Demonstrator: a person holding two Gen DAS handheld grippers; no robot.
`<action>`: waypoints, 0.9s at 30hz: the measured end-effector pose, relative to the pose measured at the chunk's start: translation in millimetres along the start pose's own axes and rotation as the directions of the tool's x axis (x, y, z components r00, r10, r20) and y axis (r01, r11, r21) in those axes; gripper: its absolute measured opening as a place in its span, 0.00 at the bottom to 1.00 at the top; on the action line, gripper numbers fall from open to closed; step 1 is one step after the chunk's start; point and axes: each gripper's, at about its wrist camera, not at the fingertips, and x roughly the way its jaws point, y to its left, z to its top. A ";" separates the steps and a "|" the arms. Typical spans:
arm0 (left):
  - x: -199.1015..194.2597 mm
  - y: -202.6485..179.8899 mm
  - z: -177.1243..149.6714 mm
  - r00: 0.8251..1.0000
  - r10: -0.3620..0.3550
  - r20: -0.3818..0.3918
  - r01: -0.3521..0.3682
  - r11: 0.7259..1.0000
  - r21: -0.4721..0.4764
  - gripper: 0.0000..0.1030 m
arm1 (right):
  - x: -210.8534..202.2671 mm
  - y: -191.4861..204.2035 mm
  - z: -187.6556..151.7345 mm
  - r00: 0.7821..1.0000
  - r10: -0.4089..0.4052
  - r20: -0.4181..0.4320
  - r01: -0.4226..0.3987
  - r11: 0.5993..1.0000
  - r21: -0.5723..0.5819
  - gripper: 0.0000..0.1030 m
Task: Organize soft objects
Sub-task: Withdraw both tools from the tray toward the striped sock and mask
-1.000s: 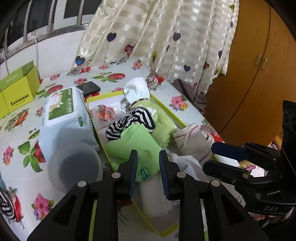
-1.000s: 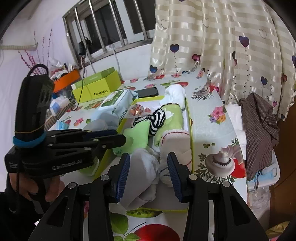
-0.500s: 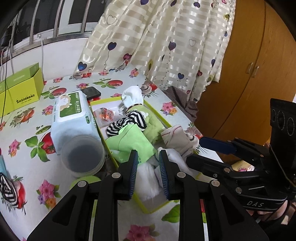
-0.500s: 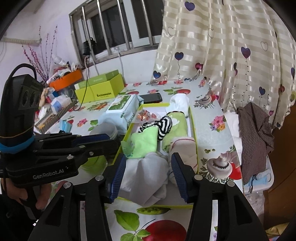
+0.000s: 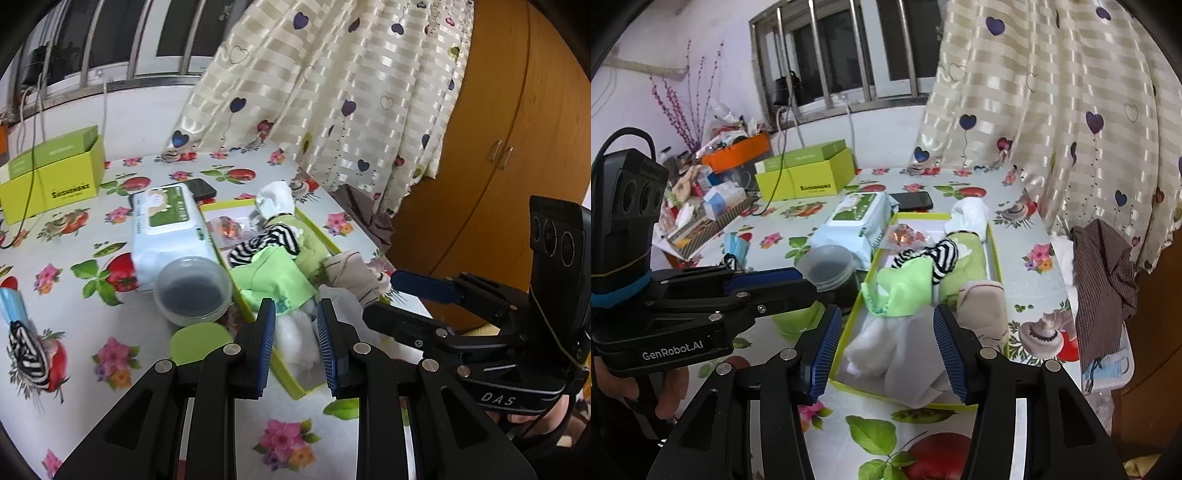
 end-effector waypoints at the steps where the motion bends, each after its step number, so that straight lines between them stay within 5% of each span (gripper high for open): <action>1: -3.1 1.9 -1.4 1.000 0.005 0.004 -0.005 1.000 -0.003 0.24 | -0.1 2.0 0.5 1.000 0.002 0.001 -0.002 1.000 -0.003 0.50; 13: -37.9 47.1 -19.0 0.992 0.118 0.044 -0.114 0.990 -0.088 0.24 | 16.3 43.9 12.1 0.998 0.068 -0.014 -0.069 0.996 -0.062 0.50; 27: -70.6 129.3 -54.0 0.955 0.298 0.008 -0.287 0.925 -0.250 0.24 | 52.4 109.3 26.8 0.979 0.192 -0.063 -0.200 0.967 -0.158 0.50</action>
